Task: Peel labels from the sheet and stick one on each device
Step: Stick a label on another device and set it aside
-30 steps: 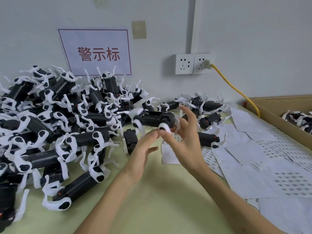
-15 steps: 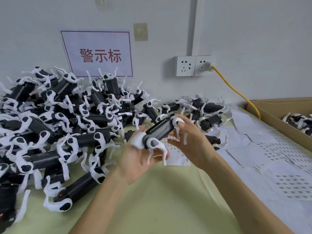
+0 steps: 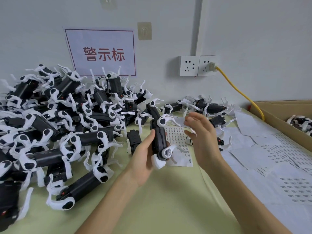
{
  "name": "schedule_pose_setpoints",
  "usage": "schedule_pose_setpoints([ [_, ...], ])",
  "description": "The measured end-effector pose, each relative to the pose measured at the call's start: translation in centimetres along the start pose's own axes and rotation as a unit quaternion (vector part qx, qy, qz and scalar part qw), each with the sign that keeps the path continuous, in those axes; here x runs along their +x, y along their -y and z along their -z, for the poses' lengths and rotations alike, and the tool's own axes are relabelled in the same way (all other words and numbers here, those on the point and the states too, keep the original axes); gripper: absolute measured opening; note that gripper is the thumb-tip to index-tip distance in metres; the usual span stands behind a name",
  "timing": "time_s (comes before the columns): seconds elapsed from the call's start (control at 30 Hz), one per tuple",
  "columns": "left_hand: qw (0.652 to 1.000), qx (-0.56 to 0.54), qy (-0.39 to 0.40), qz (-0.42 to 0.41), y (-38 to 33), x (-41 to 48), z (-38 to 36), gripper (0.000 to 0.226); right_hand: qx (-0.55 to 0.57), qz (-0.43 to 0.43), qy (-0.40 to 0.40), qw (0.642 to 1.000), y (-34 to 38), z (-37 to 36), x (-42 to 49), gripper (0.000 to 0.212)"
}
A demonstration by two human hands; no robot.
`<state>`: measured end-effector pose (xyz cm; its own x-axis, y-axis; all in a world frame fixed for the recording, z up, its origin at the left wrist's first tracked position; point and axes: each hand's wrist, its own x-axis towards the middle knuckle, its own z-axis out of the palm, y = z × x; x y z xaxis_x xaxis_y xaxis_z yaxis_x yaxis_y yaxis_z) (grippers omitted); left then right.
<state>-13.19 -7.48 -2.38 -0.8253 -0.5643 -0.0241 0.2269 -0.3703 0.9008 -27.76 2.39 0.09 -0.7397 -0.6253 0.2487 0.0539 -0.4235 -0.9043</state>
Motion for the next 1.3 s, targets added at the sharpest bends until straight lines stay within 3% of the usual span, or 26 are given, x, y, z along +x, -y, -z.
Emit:
schedule_pose_setpoints([
  [0.1, 0.999, 0.001, -0.032, -0.022, -0.3, 0.1, 0.4, 0.047, -0.011, 0.037, -0.003, 0.999, 0.5, 0.5, 0.2, 0.004],
  [0.23, 0.997, 0.026, -0.04, -0.06, -0.2, 0.0, 0.4, 0.048, -0.076, 0.014, 0.131, 0.988, 0.7, -0.1, -0.3, 0.016],
  [0.33, 0.995, 0.047, -0.035, -0.081, 0.0, -0.1, 0.0, 0.045, -0.121, 0.008, 0.17, 0.978, -0.1, -0.8, -0.8, 0.015],
  [0.43, 0.992, 0.081, -0.035, -0.089, 0.1, -0.2, -0.3, 0.052, -0.133, 0.01, 0.176, 0.975, -0.3, -0.9, -1.1, 0.013],
  [1.0, 0.98, 0.16, -0.056, -0.103, 0.8, -0.2, -0.7, 0.046, -0.205, 0.049, 0.169, 0.963, -0.5, -0.8, -0.7, 0.014],
  [1.2, 0.976, 0.18, -0.051, -0.113, 1.1, 0.0, -0.4, 0.041, -0.22, 0.057, 0.161, 0.96, -0.6, -0.7, -0.7, 0.013],
  [1.3, 0.971, 0.201, -0.052, -0.119, 1.3, 0.1, -0.3, 0.025, -0.227, 0.064, 0.157, 0.959, -0.8, -0.7, -0.7, 0.013],
])
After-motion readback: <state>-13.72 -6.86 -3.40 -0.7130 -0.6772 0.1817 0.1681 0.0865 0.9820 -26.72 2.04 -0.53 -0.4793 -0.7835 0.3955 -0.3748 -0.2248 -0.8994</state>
